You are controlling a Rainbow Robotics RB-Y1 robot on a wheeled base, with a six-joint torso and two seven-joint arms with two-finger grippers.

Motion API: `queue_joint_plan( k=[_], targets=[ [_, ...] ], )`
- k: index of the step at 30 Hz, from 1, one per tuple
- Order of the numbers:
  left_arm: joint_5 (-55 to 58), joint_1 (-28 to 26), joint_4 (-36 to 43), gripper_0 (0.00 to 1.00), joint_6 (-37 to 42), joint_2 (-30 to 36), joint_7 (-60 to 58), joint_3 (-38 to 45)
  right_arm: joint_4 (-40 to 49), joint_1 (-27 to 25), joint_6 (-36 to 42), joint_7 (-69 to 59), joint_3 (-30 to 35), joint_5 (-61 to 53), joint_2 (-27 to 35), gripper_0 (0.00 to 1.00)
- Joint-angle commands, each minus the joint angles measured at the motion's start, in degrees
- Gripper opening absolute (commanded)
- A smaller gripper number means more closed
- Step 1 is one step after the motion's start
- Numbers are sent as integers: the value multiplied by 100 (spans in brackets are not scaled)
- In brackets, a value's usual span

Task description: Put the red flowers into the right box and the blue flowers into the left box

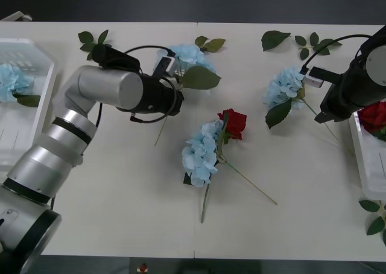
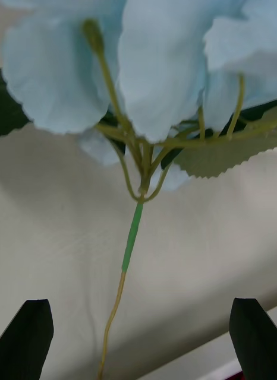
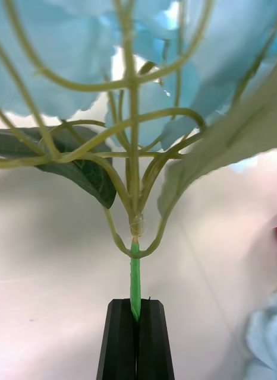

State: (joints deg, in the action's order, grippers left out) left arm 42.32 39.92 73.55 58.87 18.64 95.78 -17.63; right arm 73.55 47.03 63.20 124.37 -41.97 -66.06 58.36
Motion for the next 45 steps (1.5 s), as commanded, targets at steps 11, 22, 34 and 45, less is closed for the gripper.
queue_joint_plan(
  k=[11,22,34,45],
  targets=[
    [1929,-20,1566,0,1214,3128,-394,1684,-957,69,-572,-44,-22,14,-580,86],
    [1129,-1382,1461,0,1082,4605,-385,3459,-1502,69,-950,-27,-22,23,-1028,65],
    [250,-2612,590,0,-377,4499,-306,3538,-1484,78,-950,-18,66,-223,-975,0],
    [162,-2604,-280,0,-1713,4280,-306,2712,-1449,113,237,79,1165,-2324,-422,0]
  ],
)
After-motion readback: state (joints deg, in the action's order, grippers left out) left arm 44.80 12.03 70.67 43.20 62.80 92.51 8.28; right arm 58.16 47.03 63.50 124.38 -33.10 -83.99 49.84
